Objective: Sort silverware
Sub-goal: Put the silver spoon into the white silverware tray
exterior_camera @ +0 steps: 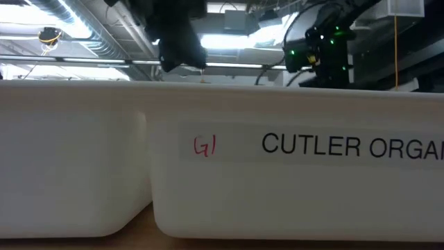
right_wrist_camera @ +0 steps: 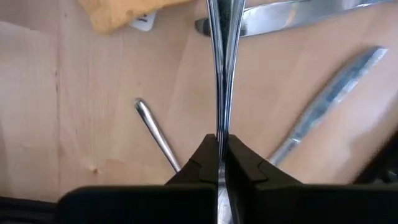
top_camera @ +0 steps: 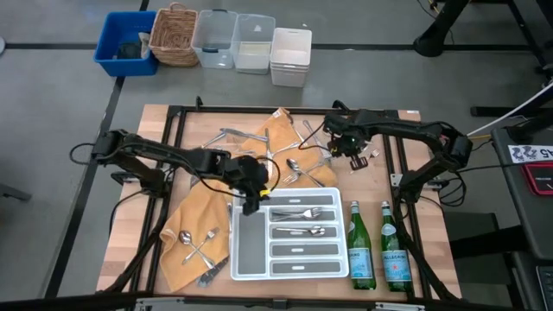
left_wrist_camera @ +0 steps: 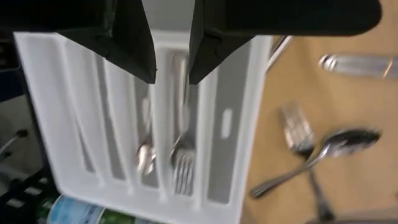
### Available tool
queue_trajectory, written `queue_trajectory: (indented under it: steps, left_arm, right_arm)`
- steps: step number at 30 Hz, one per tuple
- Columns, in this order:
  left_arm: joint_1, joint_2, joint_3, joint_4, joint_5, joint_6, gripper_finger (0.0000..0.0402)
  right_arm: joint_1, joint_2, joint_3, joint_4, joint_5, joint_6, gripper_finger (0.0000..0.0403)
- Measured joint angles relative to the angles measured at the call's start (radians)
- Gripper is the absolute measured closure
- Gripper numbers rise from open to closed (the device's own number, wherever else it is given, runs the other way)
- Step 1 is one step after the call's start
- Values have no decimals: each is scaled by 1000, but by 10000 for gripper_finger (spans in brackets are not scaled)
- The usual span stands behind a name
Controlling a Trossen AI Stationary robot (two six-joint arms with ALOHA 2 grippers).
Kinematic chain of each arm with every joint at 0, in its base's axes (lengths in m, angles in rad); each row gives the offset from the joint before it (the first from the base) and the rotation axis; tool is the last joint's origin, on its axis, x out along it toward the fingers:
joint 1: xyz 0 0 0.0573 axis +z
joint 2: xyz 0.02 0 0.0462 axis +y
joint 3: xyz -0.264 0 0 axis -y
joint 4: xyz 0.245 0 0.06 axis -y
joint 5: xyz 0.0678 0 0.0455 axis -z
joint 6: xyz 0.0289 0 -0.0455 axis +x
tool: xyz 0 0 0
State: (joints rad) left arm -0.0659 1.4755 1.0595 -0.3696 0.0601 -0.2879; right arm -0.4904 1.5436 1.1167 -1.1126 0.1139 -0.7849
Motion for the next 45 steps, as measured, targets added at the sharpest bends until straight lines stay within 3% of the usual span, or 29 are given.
queue_trajectory:
  steps: [4, 11, 17, 24, 29, 36, 45]
  left_arm:
    - [25, -10, 0, -92, -1, 30, 316]
    - [97, -12, 0, -242, -1, 10, 316]
    - [181, -12, 0, -360, -1, 50, 316]
    - [298, -11, 0, -467, 0, 116, 316]
    - [389, -11, -14, -470, 0, 168, 316]
    - [483, -10, -37, -464, 0, 197, 316]
    - [524, -10, -38, -449, 0, 272, 316]
  right_arm:
    - [0, 0, 72, -66, -48, 62, 392]
    - [24, -1, 156, -104, -337, 324, 392]
    - [168, -1, 166, -41, -485, 489, 392]
    - [399, -1, 166, 127, -480, 613, 391]
    - [529, -1, 166, 248, -390, 705, 391]
    - [640, -1, 166, 364, -280, 859, 391]
    - [732, 100, 165, 424, -262, 995, 391]
